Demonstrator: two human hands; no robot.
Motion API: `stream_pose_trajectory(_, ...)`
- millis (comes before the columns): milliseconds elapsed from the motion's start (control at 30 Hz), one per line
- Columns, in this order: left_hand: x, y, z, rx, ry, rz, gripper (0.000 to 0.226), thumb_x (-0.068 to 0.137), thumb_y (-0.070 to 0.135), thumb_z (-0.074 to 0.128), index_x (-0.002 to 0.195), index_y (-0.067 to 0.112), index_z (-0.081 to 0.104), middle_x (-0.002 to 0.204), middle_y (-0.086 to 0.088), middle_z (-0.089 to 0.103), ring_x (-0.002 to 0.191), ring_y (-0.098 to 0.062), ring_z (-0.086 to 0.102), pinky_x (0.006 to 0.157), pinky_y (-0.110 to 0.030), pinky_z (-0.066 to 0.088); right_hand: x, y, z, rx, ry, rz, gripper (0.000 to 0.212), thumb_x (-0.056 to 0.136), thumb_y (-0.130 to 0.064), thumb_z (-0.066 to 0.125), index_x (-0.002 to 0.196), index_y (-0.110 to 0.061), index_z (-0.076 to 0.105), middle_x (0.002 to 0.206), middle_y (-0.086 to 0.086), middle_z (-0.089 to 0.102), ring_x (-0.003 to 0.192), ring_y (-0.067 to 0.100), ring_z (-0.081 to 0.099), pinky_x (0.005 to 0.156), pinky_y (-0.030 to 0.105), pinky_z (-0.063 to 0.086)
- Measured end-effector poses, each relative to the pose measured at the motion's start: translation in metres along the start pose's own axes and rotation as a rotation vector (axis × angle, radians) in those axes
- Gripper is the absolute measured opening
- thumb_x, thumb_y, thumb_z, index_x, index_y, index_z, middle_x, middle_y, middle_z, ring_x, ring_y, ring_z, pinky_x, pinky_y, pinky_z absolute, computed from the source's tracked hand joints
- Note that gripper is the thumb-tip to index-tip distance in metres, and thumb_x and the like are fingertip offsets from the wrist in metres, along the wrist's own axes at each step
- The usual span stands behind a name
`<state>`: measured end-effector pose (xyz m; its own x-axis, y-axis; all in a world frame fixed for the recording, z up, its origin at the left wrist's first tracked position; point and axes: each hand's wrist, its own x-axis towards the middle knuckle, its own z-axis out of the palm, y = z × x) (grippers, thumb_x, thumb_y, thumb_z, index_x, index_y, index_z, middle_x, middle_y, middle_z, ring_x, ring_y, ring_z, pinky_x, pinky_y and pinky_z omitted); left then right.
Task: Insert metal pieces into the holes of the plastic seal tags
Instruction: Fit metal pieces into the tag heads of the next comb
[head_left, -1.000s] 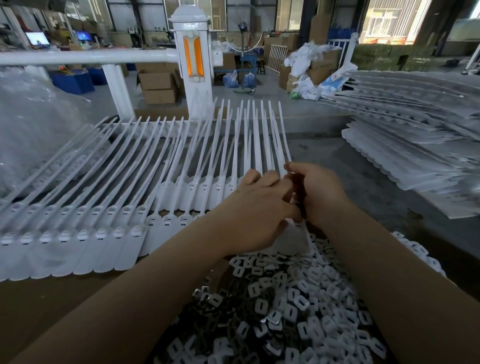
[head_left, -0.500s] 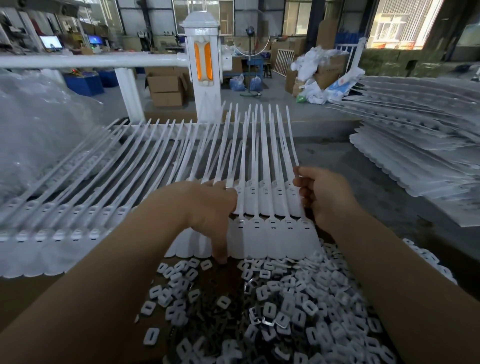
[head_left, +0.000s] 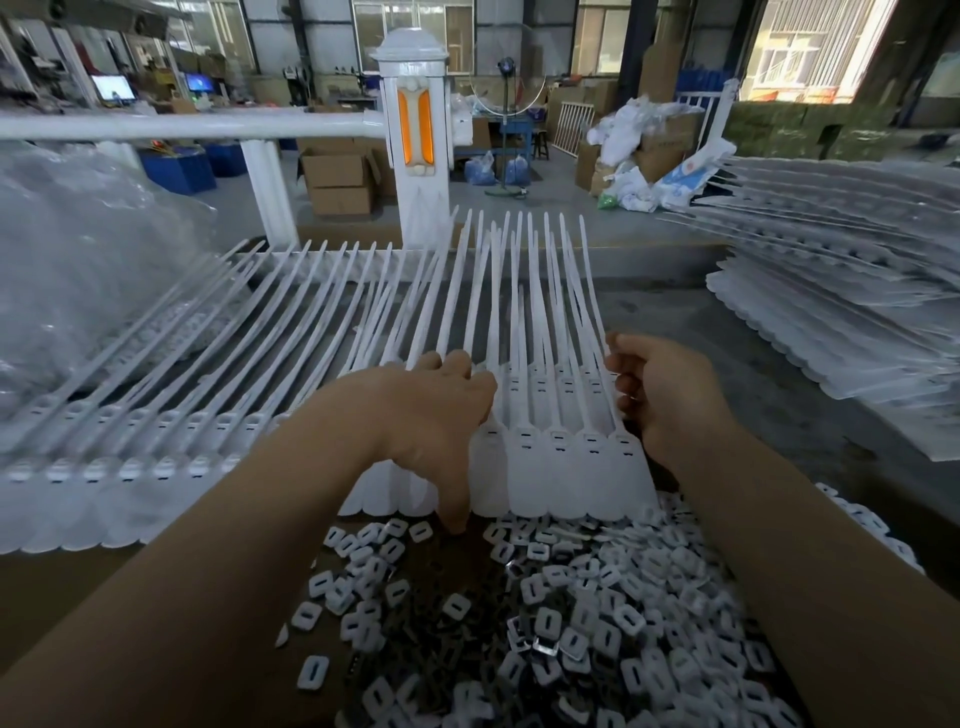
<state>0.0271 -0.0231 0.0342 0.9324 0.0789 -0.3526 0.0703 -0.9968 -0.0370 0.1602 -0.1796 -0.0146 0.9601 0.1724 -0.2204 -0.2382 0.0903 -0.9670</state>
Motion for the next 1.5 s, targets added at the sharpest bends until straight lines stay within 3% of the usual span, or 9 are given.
stream_pose_trajectory(200, -0.008, 0.011, -0.005, 0.039, 0.096, 0.000, 0.080, 0.054, 0.053, 0.086, 0.099, 0.028, 0.025, 0.101, 0.005, 0.023, 0.097, -0.015, 0.025, 0.082, -0.035, 0.031, -0.001, -0.001, 0.000, -0.097, 0.035, -0.066, 0.012, 0.089, -0.020, 0.060, 0.087, -0.011, 0.068, 0.075, 0.000, 0.061, 0.056, 0.011, 0.041, 0.049, 0.025, 0.034)
stream_pose_trajectory(367, -0.018, 0.023, -0.010, 0.029, 0.135, 0.003, 0.077, 0.058, 0.047, 0.085, 0.096, 0.027, 0.020, 0.097, 0.004, 0.018, 0.096, -0.015, 0.022, 0.087, -0.039, 0.032, -0.004, -0.002, 0.000, -0.207, 0.064, -0.155, 0.008, 0.088, -0.017, 0.056, 0.081, -0.013, 0.056, 0.072, 0.005, 0.048, 0.060, 0.014, 0.040, 0.054, 0.028, 0.035)
stream_pose_trajectory(467, -0.026, 0.029, -0.015, 0.089, 0.148, -0.007, 0.080, 0.056, 0.050, 0.085, 0.095, 0.026, 0.019, 0.097, 0.003, 0.017, 0.095, -0.016, 0.020, 0.087, -0.041, 0.032, -0.006, -0.001, 0.001, -0.224, 0.033, -0.130, 0.016, 0.089, -0.023, 0.056, 0.096, -0.009, 0.062, 0.080, 0.008, 0.057, 0.068, 0.020, 0.048, 0.063, 0.032, 0.042)
stream_pose_trajectory(700, -0.034, 0.040, -0.020, 0.225, 0.157, -0.145, 0.090, 0.062, 0.042, 0.084, 0.127, 0.020, 0.026, 0.106, -0.002, 0.013, 0.113, -0.023, 0.025, 0.105, -0.052, 0.028, -0.007, -0.003, 0.002, -0.149, -0.021, -0.146, 0.014, 0.094, -0.023, 0.056, 0.101, -0.012, 0.061, 0.077, 0.001, 0.066, 0.062, 0.012, 0.056, 0.056, 0.028, 0.046)
stream_pose_trajectory(833, -0.033, 0.045, -0.013, 0.300, 0.281, -0.196, 0.079, 0.069, 0.033, 0.075, 0.129, 0.017, 0.026, 0.120, -0.005, 0.020, 0.120, -0.027, 0.026, 0.103, -0.052, 0.026, -0.010, -0.006, 0.002, 0.013, -0.019, -0.271, 0.019, 0.089, -0.007, 0.061, 0.108, -0.008, 0.061, 0.081, 0.005, 0.066, 0.056, 0.006, 0.060, 0.053, 0.020, 0.048)
stream_pose_trajectory(967, -0.027, 0.047, -0.010, 0.314, 0.399, -0.204, 0.071, 0.072, 0.029, 0.067, 0.128, 0.015, 0.026, 0.105, -0.005, 0.014, 0.116, -0.028, 0.027, 0.099, -0.051, 0.026, -0.011, -0.010, 0.003, 0.077, 0.030, -0.385, 0.022, 0.086, 0.000, 0.059, 0.106, -0.008, 0.060, 0.084, 0.009, 0.061, 0.056, 0.010, 0.057, 0.057, 0.025, 0.047)
stream_pose_trajectory(1200, -0.012, 0.022, -0.011, 0.279, 0.398, -0.192, 0.086, 0.063, 0.041, 0.078, 0.127, 0.017, 0.024, 0.127, -0.007, 0.021, 0.122, -0.030, 0.027, 0.103, -0.054, 0.027, -0.010, -0.006, 0.005, 0.004, -0.093, -0.375, 0.032, 0.089, 0.000, 0.058, 0.119, -0.010, 0.061, 0.097, 0.016, 0.069, 0.077, 0.024, 0.063, 0.075, 0.039, 0.056)
stream_pose_trajectory(1400, 0.015, -0.002, 0.007, 0.200, 0.403, -0.145, 0.090, 0.062, 0.057, 0.078, 0.128, 0.021, 0.029, 0.127, -0.006, 0.027, 0.122, -0.030, 0.031, 0.106, -0.055, 0.027, -0.008, -0.003, 0.003, -0.088, -0.132, -0.381, 0.047, 0.087, 0.007, 0.054, 0.128, -0.014, 0.060, 0.094, 0.005, 0.067, 0.058, -0.003, 0.060, 0.053, 0.010, 0.047)
stream_pose_trajectory(1500, 0.028, -0.007, 0.017, 0.147, 0.442, -0.140, 0.091, 0.059, 0.062, 0.077, 0.129, 0.023, 0.034, 0.125, -0.006, 0.029, 0.119, -0.029, 0.033, 0.102, -0.052, 0.028, -0.008, -0.002, 0.005, -0.125, -0.161, -0.365, 0.054, 0.087, 0.009, 0.052, 0.135, -0.016, 0.055, 0.108, 0.004, 0.065, 0.077, -0.006, 0.063, 0.059, 0.008, 0.049)
